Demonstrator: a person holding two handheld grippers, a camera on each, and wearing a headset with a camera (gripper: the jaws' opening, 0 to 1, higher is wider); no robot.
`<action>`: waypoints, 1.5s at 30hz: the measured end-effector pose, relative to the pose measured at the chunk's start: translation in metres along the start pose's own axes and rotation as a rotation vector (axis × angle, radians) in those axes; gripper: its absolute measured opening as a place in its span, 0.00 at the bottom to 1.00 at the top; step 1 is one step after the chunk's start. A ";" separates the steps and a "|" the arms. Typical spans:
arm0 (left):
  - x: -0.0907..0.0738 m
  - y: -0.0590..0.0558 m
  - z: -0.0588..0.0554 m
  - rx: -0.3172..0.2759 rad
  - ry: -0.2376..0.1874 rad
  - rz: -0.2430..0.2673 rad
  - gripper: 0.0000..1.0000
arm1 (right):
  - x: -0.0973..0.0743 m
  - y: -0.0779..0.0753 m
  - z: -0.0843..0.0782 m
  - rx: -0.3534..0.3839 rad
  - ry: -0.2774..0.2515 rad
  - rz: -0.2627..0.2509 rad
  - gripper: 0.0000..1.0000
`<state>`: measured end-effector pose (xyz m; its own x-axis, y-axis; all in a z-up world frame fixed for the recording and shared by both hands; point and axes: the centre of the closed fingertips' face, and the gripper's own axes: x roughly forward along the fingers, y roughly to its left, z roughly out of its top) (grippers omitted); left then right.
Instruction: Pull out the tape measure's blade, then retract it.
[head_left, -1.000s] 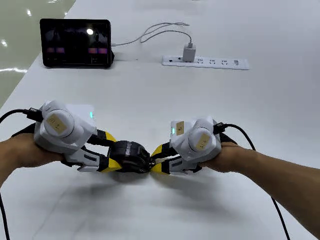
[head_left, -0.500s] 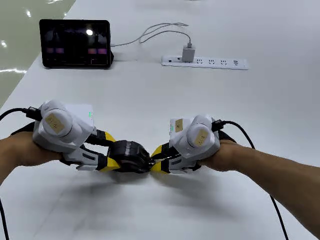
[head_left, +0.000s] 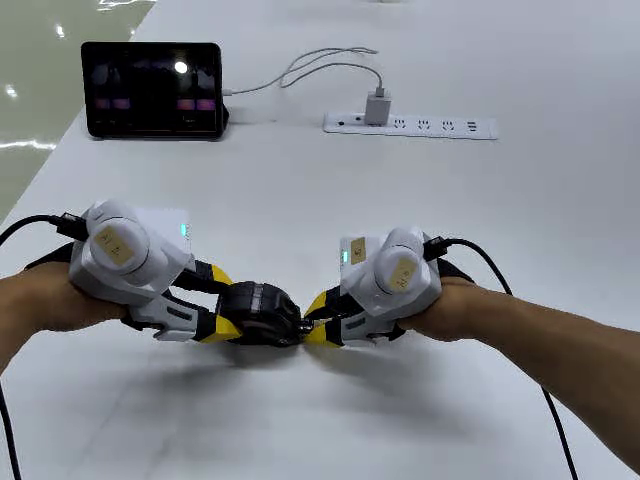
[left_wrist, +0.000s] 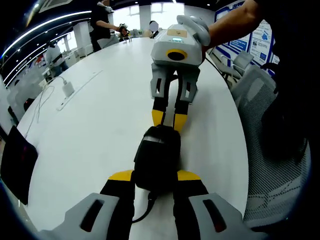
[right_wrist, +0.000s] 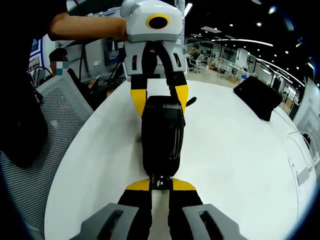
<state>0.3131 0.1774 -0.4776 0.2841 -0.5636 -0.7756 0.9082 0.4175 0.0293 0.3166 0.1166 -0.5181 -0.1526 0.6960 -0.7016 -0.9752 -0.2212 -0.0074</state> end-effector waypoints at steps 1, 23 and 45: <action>0.000 0.000 0.000 -0.001 0.000 -0.001 0.23 | -0.001 0.000 -0.001 -0.001 0.001 0.000 0.07; 0.000 0.001 0.001 -0.005 0.001 -0.003 0.23 | -0.015 0.001 -0.014 -0.008 0.034 -0.001 0.07; 0.001 0.000 0.001 -0.005 0.003 -0.004 0.23 | -0.030 0.003 -0.030 -0.010 0.067 -0.006 0.08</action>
<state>0.3131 0.1763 -0.4775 0.2798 -0.5632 -0.7775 0.9078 0.4188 0.0233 0.3230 0.0750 -0.5184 -0.1354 0.6503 -0.7475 -0.9743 -0.2245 -0.0188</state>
